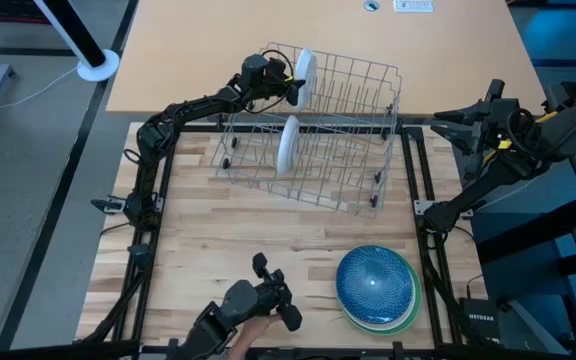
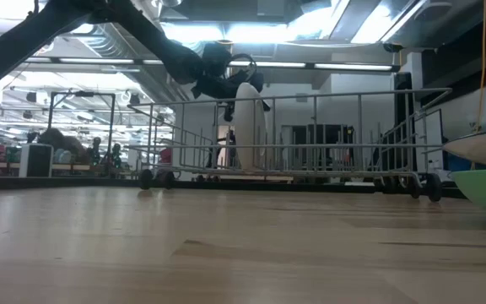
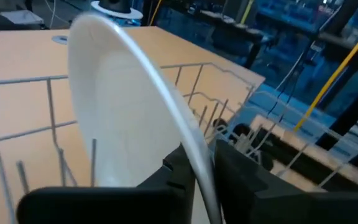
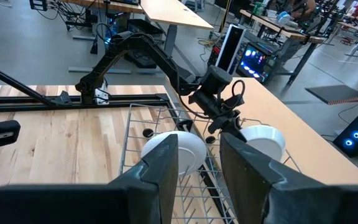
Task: Sort dishes
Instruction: Put the white plate into the gray dishwasher rack, then put the blue plate into the gray dishwasher rack
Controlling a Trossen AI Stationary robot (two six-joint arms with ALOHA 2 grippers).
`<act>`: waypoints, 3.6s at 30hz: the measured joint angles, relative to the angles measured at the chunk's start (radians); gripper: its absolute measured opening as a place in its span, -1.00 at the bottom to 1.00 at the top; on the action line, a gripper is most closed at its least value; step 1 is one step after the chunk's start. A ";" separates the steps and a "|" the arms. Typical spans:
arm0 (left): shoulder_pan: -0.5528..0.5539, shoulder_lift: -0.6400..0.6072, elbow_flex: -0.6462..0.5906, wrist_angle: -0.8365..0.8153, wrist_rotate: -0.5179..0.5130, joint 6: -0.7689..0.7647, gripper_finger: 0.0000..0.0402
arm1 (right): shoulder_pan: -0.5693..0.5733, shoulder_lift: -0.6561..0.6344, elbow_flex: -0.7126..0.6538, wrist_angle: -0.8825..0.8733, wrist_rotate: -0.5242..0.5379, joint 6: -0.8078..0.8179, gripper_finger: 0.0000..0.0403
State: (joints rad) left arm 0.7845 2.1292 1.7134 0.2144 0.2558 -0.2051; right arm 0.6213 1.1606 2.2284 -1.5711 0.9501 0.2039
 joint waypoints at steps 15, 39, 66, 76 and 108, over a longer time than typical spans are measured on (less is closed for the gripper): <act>0.000 -0.001 0.000 0.060 -0.019 0.033 -0.37 | 0.000 0.002 0.000 0.000 0.000 0.000 -0.38; -0.009 -0.003 0.002 0.406 -0.003 0.026 -0.37 | 0.000 0.002 0.000 0.000 0.000 0.000 -0.38; -0.698 -0.081 0.002 0.128 0.562 0.455 -0.37 | 0.000 0.003 -0.409 0.002 -0.333 0.317 -0.38; -0.987 -0.053 0.002 -0.300 -0.054 1.024 -0.37 | 0.001 0.002 -0.735 0.189 -0.523 0.622 -0.38; -1.123 0.213 -0.001 -0.095 -0.380 1.078 -0.37 | 0.178 0.049 -1.179 0.234 -0.726 1.589 -0.38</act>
State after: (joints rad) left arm -0.3382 2.3421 1.7126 0.1195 -0.1238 0.8734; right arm 0.7990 1.2101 1.0496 -1.3369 0.2237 1.7934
